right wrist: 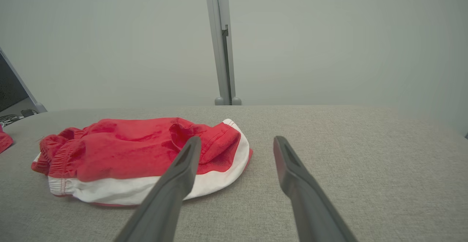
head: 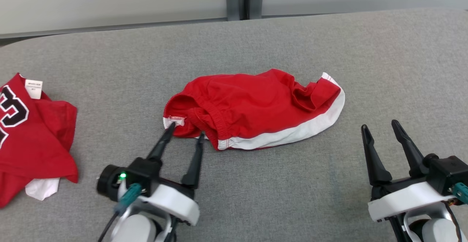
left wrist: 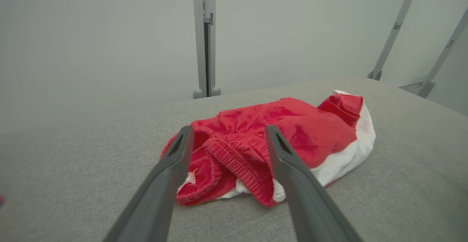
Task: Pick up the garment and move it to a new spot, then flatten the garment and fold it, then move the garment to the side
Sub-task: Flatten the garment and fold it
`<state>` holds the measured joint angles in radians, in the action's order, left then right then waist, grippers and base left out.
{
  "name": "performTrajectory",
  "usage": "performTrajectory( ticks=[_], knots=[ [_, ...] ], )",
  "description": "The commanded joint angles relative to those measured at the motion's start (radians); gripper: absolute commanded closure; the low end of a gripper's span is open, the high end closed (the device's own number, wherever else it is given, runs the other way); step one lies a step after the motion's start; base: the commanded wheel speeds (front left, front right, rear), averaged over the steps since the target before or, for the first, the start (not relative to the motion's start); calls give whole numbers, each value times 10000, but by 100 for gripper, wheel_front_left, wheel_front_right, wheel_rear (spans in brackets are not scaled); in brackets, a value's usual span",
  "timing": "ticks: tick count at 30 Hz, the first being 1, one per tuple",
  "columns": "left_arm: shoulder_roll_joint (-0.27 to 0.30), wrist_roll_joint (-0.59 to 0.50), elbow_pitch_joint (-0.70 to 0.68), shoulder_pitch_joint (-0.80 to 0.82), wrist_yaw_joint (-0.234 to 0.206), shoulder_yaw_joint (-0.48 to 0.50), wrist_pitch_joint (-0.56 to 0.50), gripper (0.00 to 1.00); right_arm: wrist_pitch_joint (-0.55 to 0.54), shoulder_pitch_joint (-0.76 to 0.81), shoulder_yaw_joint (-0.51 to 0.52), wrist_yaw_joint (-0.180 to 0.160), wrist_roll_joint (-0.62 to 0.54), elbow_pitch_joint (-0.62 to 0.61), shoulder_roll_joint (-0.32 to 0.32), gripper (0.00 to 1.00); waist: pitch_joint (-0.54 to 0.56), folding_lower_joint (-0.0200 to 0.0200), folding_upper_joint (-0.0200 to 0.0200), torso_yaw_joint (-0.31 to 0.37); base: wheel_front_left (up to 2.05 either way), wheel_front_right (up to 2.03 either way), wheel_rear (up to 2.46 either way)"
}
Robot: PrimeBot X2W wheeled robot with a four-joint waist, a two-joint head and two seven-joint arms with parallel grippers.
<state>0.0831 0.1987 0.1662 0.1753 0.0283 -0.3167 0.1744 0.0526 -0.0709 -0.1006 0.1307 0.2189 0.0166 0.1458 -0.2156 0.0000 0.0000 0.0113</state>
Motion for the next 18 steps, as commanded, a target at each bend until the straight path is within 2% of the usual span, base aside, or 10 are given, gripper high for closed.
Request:
performTrajectory(
  ticks=[1, 5, 11, 12, 13, 18],
  knots=[
    [-6, 79, 173, 263, 92, -142, -131, 0, 52, -158, -25, 0, 32, -11, 7, 0, -159, 0, 0, 147, 0, 0, 0],
    [-171, 373, 989, 668, 206, -625, -648, 0, 113, -280, -116, 0, 98, 76, -25, 0, -420, 0, 0, 413, 0, 0, 0],
    [-234, 738, 2035, 1032, 224, -848, -1141, 0, 252, -357, -94, -1, 158, 227, -64, 0, -657, 0, 0, 705, 0, 0, 0],
    [-240, 794, 2126, 1112, 221, -836, -1092, 31, 295, -368, -69, -1, 164, 242, -78, 0, -709, 0, 0, 743, 0, 0, 0],
    [-251, 874, 2233, 1164, 244, -847, -1033, 100, 317, -387, -53, 0, 177, 269, -90, 0, -736, 0, 0, 759, 0, 0, 0],
    [-201, 1218, 2379, 1168, 300, -688, -883, 100, 412, -440, -41, 0, 187, 401, -141, 0, -838, 0, 0, 767, 0, 0, 0]
  ],
)
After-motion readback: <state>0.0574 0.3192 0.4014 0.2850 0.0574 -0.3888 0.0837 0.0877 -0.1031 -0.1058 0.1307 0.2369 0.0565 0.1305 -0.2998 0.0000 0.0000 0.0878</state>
